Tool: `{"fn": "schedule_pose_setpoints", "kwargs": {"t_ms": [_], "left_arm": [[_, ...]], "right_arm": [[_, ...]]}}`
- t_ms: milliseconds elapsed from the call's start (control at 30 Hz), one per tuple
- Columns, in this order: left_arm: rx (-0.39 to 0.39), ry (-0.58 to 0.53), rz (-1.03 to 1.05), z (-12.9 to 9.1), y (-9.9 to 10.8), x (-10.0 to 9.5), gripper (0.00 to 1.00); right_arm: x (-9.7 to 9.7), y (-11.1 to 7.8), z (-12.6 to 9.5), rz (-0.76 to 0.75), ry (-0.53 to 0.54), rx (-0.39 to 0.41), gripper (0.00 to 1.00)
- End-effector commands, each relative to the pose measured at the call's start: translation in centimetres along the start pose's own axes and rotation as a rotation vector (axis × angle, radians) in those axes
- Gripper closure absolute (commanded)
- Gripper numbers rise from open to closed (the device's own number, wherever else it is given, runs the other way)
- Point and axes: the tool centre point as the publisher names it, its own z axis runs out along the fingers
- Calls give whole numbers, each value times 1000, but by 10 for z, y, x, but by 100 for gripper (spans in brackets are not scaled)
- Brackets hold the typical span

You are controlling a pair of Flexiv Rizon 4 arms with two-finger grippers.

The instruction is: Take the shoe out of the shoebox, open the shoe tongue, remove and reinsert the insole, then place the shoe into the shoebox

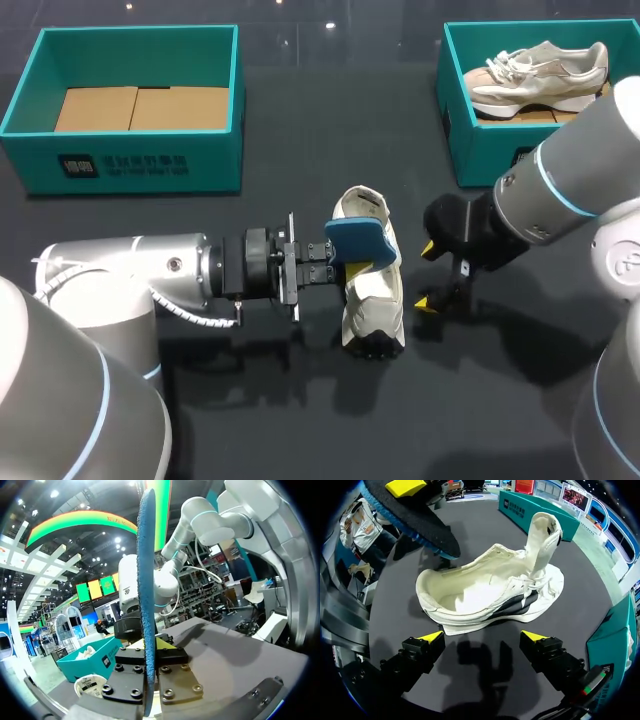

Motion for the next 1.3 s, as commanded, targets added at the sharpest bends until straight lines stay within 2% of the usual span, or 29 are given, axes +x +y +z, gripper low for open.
{"fn": "schedule_pose_setpoints", "kwargs": {"t_ms": [33,533,1067,1300], "left_arm": [[-11,8,-4,3,2,0,100],[-38,36,-3,5,1,8,100],[8,100,17,19,19,8,100],[6,103,27,33,26,7,100]], "right_arm": [[-2,4,7,-13,-3,22,0],[6,5,4,-94,18,40,0],[8,3,3,-120,32,41,0],[8,3,3,-120,32,41,0]]}}
